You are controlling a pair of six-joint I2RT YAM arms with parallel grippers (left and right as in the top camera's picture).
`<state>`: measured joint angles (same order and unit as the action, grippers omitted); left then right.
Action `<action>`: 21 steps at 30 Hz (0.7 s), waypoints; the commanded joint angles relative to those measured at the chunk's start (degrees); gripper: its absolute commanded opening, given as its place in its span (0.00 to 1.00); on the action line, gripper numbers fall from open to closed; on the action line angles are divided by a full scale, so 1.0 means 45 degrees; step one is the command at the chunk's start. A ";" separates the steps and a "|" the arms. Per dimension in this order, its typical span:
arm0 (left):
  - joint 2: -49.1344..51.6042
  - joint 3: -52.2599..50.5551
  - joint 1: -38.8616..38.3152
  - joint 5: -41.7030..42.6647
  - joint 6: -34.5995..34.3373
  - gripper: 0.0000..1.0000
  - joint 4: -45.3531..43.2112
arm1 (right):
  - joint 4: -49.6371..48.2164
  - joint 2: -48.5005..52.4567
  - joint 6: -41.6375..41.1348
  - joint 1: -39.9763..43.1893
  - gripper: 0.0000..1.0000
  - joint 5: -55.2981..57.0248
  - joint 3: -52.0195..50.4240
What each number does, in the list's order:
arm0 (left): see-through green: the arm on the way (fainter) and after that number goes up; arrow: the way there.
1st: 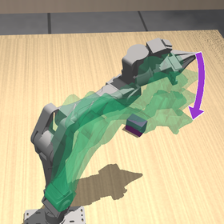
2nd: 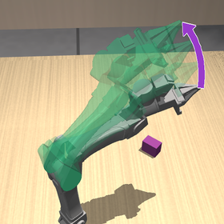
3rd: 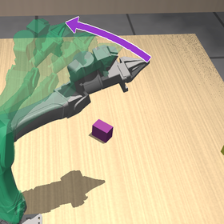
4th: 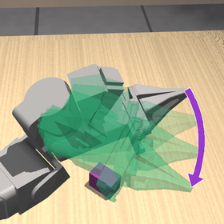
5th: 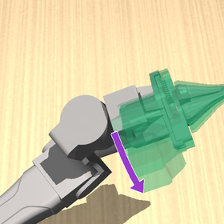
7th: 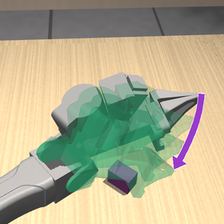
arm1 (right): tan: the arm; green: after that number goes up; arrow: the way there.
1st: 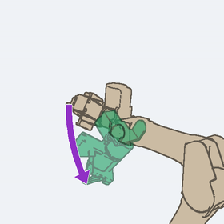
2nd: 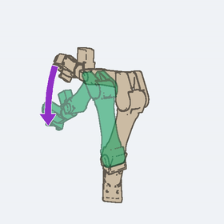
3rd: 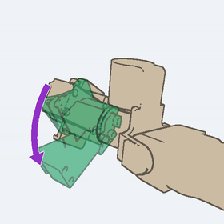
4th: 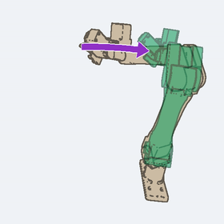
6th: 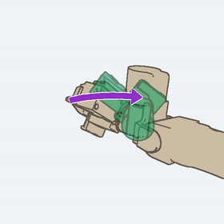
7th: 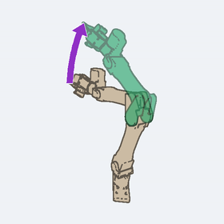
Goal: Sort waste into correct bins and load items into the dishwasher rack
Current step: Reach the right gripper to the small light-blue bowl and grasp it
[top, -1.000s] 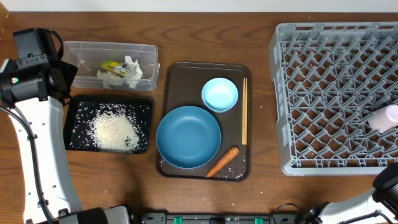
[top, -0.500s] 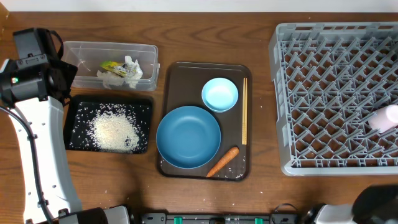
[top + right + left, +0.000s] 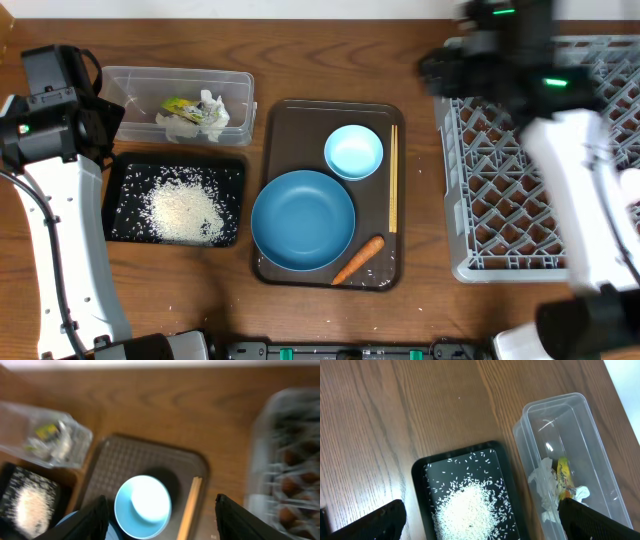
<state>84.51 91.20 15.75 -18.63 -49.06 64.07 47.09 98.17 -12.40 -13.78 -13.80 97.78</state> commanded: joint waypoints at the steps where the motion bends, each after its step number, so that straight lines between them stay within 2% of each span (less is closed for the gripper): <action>1: 0.0044 -0.0053 0.0058 -0.0306 0.0160 0.99 0.0015 | -0.0306 0.1443 -0.1107 -0.1559 0.64 0.2147 -0.0015; 10: 0.0044 -0.0053 0.0058 -0.0306 0.0160 0.99 0.0015 | -0.2628 0.4886 -0.3259 -0.3988 0.55 0.2735 -0.0015; 15: 0.0044 -0.0053 0.0058 -0.0311 0.0160 0.99 0.0015 | -0.2705 0.5591 -0.4245 -0.4716 0.52 0.2871 -0.0015; 21: 0.0044 -0.0053 0.0058 -0.0306 0.0160 0.99 0.0015 | -0.1855 0.5649 -0.5008 -0.5338 0.53 0.4318 -0.0015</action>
<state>84.51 91.20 15.75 -18.65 -49.06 64.07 37.65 123.37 -31.53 -36.60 0.69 97.71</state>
